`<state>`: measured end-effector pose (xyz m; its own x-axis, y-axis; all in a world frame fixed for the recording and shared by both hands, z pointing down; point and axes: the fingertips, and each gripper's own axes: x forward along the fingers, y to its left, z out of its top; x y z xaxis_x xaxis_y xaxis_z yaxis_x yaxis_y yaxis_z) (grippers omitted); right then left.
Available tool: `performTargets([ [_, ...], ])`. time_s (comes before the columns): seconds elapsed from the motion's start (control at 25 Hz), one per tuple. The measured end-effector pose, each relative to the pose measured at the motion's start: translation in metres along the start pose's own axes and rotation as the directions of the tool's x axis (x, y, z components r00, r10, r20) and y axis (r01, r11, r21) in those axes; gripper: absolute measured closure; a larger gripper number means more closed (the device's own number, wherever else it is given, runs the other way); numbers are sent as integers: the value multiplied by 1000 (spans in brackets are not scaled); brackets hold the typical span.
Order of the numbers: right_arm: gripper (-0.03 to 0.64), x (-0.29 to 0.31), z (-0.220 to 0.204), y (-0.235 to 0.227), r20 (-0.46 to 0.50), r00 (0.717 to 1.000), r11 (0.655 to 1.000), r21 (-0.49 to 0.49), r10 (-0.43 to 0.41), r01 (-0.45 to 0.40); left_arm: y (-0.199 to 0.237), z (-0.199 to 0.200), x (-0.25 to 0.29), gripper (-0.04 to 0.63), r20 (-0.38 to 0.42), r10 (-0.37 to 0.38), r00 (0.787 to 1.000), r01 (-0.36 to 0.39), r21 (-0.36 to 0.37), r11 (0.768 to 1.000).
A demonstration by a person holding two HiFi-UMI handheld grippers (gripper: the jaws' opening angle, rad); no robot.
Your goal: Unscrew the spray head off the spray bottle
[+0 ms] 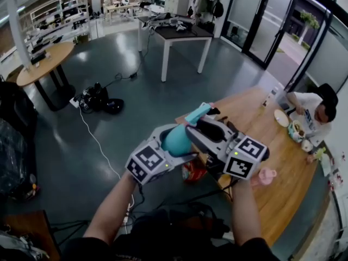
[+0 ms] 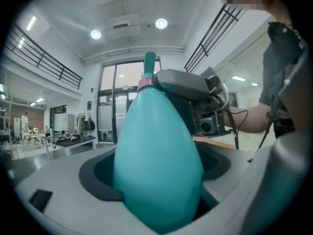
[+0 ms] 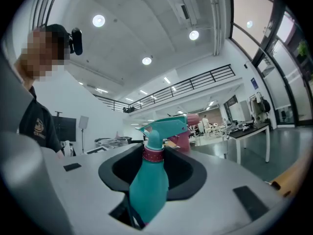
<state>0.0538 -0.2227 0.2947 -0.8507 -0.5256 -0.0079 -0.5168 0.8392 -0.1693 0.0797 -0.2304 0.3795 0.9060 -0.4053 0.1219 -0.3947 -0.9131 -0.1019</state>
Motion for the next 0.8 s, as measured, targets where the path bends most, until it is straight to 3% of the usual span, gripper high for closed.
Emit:
performTargets([
  [0.2,474,-5,-5,6,23,990,990,7,140,-140,-13,-2,-5,152,4,-118,993,118,-16,993],
  [0.44,476,-7,-5,14,42,969,970,1,242,-242,-25,0,-11,152,29,-226,974,227,-43,973],
  [0.8,476,-13,-7,18,29,961,961,-25,275,-274,-34,0,-12,152,28,-274,961,275,-47,960],
])
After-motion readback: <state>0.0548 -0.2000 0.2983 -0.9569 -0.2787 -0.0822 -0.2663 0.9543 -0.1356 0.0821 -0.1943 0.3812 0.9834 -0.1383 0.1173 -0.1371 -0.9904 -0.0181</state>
